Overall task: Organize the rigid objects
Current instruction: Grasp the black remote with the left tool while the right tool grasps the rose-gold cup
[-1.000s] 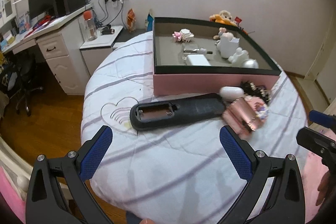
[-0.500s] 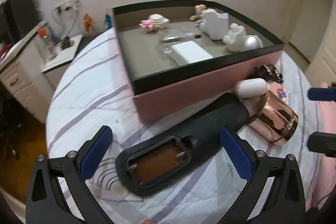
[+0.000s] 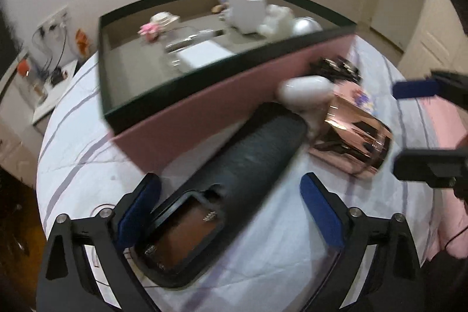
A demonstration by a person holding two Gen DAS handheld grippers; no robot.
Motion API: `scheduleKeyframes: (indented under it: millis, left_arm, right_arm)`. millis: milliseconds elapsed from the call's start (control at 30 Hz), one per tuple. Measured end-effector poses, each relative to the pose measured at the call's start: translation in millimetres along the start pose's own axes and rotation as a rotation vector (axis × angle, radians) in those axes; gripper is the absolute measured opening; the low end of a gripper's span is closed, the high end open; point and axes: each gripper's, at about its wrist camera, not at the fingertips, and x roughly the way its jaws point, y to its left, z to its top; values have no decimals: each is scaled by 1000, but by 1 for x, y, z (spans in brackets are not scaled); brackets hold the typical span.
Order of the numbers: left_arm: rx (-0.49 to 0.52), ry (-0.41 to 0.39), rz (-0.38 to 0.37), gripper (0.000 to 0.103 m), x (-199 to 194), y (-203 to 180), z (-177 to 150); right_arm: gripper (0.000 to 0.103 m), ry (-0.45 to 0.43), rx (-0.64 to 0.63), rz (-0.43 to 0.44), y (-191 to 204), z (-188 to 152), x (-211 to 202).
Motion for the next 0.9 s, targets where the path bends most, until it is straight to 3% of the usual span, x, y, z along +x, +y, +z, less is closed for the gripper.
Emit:
scheduleKeyframes:
  millis: [233,500,600,733,833,900]
  left_arm:
    - [-30,-3,-53,72,-21,-8,-13]
    - [-2,-11,-2,71,-1,-17,0]
    - [-14,-31,9,57,-4,-21,-2]
    - [-78,-59,-23,47,-16,-18,-16]
    - [-109,-58,-16,45,-20,-18,-20]
    - [-77,-45,22,47,-17,-24,-16]
  right_arm:
    - [102,-1,-10,2,-1,-2,2]
    - [97,-11,-1,14,-2,-1,1]
    - [96,-13,8,9,-5,-1,1]
    - [94,-10,6,16,-6,-1,3]
    - [94,-8,0,20,-5,-1,5]
    - [94,-8,-1,22,-4,-1,6]
